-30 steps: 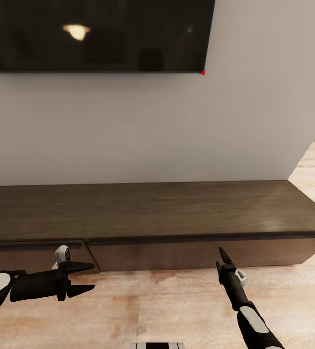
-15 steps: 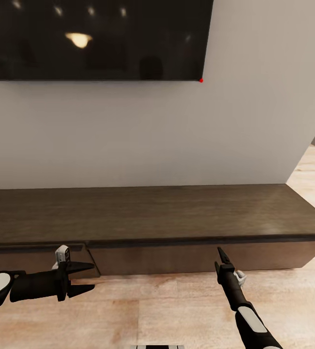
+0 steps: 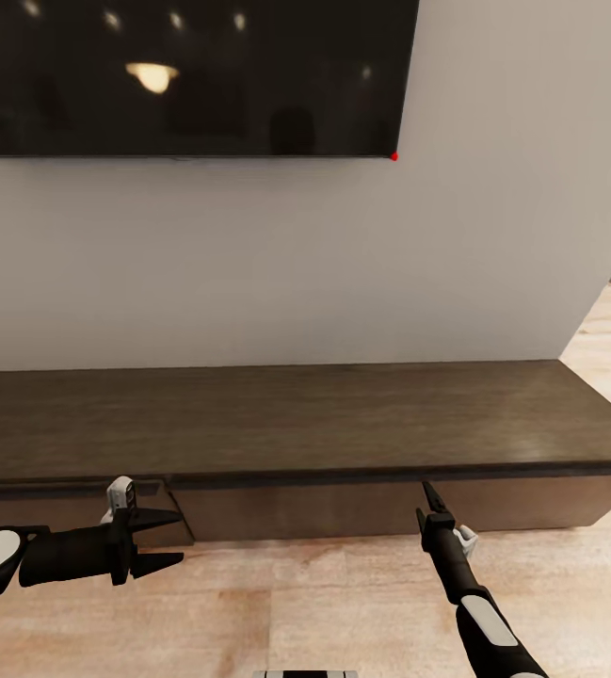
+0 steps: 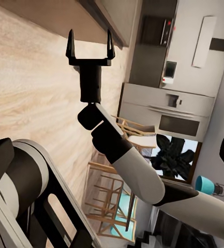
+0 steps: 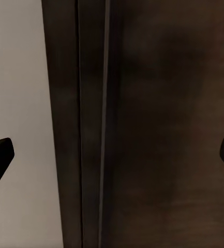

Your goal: Place each of the two pumpkins and all three candles from the living room inside a cabinet in the living room (use any cabinet), then make sure every cabinet is closed, and position the cauldron so it is next to a table in the living room.

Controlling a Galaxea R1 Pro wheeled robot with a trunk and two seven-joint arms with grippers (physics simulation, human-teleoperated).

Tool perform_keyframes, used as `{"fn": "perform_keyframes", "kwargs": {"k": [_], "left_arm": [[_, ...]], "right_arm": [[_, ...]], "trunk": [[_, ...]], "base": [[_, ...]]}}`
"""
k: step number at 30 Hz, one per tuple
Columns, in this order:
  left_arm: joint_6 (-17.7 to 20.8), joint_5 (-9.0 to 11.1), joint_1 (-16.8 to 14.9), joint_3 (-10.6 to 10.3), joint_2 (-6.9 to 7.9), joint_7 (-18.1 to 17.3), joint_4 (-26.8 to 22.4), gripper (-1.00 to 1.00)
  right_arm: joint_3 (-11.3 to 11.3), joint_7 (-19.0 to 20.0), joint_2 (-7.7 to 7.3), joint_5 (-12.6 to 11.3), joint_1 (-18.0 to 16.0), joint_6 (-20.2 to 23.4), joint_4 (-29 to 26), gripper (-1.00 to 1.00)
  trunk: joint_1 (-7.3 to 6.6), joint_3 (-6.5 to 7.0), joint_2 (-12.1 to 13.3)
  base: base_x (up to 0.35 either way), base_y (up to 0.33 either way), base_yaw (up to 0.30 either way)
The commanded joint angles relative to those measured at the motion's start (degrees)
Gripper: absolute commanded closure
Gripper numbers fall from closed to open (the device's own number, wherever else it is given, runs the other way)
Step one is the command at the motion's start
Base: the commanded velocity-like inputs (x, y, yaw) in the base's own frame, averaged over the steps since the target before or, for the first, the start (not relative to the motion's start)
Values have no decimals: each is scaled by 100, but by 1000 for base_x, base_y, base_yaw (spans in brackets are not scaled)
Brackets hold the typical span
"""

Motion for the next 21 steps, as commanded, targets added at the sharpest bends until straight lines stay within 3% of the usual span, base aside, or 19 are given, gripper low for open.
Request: {"fn": "perform_keyframes", "kwargs": {"k": [1, 21], "left_arm": [[-2, -31, -9, -18, 6, -59, 5, -100], [-3, -35, -9, -25, 6, -59, 5, -100]], "right_arm": [[-22, 18, 3, -45, -3, 60, 1, -100], [-22, 18, 10, -45, -3, 60, 1, -100]], "trunk": [[0, -5, -2], [0, -5, -2]], "base": [[48, 17, 0], [43, 2, 0]]}}
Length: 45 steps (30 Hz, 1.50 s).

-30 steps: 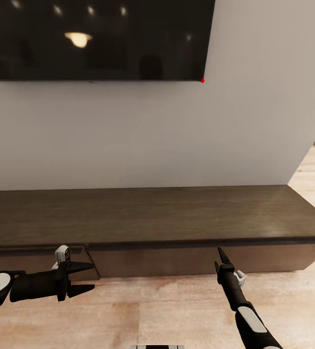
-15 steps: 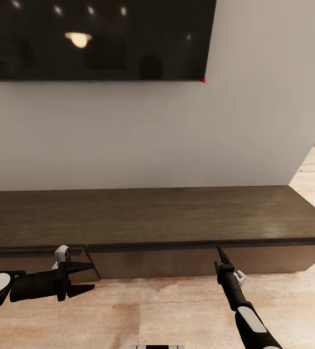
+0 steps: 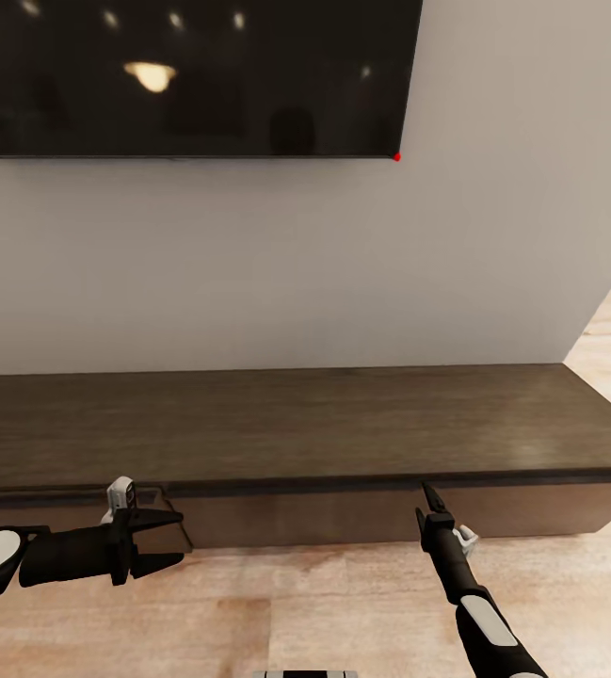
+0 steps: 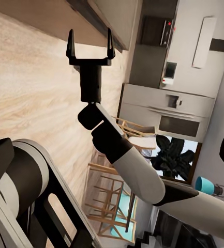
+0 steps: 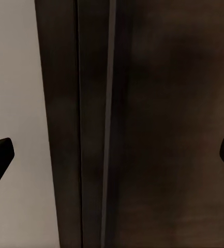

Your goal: Place each of the two pumpkins and all three candles from the living room inside a cabinet in the living room (use any cabinet), then make sure every cabinet is closed, and position the cauldron so it is next to a table in the living room.

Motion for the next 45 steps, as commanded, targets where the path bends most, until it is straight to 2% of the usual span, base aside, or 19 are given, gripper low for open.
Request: {"fn": "perform_keyframes", "kwargs": {"k": [1, 42, 43, 45], "left_arm": [[-2, -32, -9, -16, 6, -58, 3, -100], [-2, -32, -9, -20, 6, -58, 4, -100], [-2, -32, -9, -20, 6, -58, 3, -100], [-2, -32, -9, -20, 6, -58, 4, -100]], "right_arm": [[-22, 18, 4, -45, -3, 60, 1, -100], [-20, 17, 39, -36, -3, 60, 1, -100], [-20, 17, 39, -36, -3, 60, 1, 100], [-20, 17, 41, -36, -3, 60, 1, 100]], "trunk": [[-1, -5, -2], [-1, -5, -2], [-1, -5, -2], [-1, -5, -2]], "base": [[3, 0, 0], [24, 0, 0], [2, 0, 0], [1, 0, 0]]}}
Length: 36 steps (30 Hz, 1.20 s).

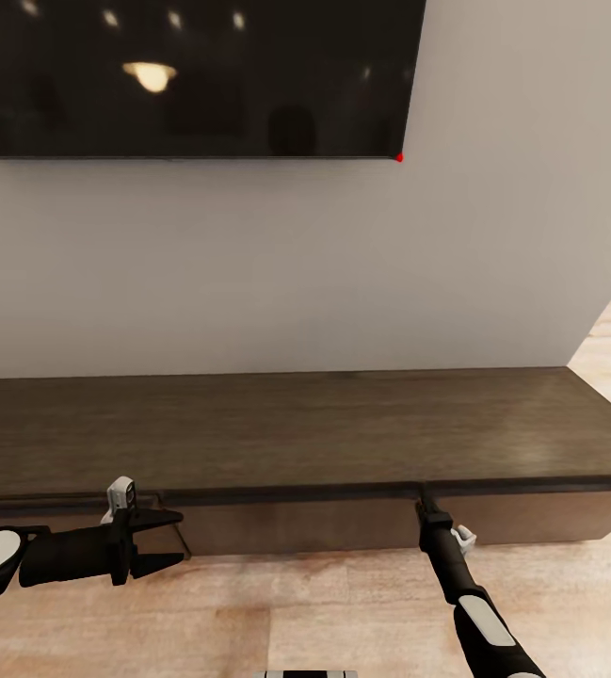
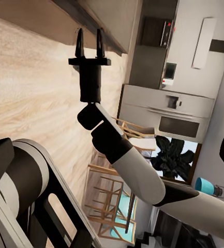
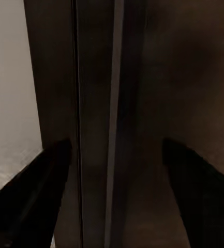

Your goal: Place each of the two pumpkins and all three candles from the living room inside a cabinet in the living room (use any cabinet), then make sure every cabinet is closed, and position the cauldron so it is next to a table in the living room.

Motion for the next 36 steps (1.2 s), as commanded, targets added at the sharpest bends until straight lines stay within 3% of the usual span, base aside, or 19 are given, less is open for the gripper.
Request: {"fn": "perform_keyframes", "kwargs": {"k": [1, 23, 36], "left_arm": [[-2, -32, -9, -18, 6, -58, 5, -100], [-2, -32, -9, -18, 5, -58, 0, -100], [-2, -32, -9, -18, -1, -58, -3, -100]], "right_arm": [[-20, 18, 3, -49, -3, 60, 1, 100], [-18, 18, 2, -42, -3, 60, 1, 100], [-19, 17, 2, -42, -3, 60, 1, 100]], "trunk": [[-1, -5, -2], [-1, -5, -2], [-1, -5, -2]], "base": [[0, 0, 0], [-18, 0, 0], [-201, 0, 0]]}}
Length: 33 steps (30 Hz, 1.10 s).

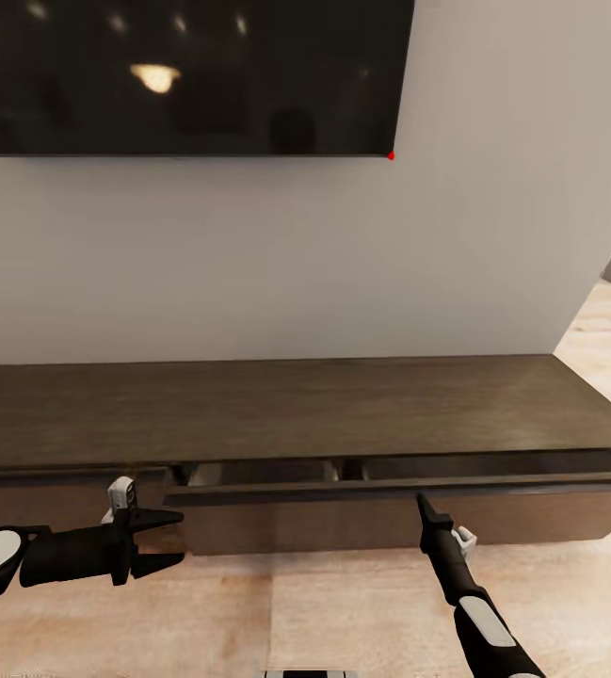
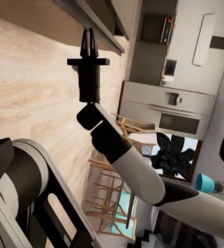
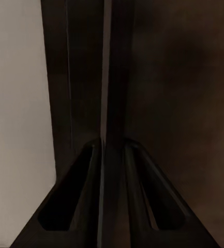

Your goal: Place each of the two pumpkins and all three candles from the living room inside a cabinet in the living room (use any cabinet), then make sure every cabinet is closed, and position the cauldron so it is next to a table in the living room.

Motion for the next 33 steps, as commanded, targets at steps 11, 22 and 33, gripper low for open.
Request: {"fn": "perform_keyframes", "kwargs": {"k": [11, 22, 33], "left_arm": [[-2, -33, -9, -28, 4, -59, 4, -100], [-2, -33, -9, -28, 3, -59, -3, -100], [-2, -33, -9, -28, 5, -50, -129, -100]], "right_arm": [[15, 79, 6, -75, -6, 100, -12, 100], [19, 79, 6, -75, -6, 100, -12, 100], [19, 79, 6, -75, -6, 100, -13, 100]], "trunk": [[-4, -4, -3], [-4, -4, -3], [-4, -4, -3]], "base": [[-179, 0, 0], [-185, 0, 0], [-113, 0, 0]]}}
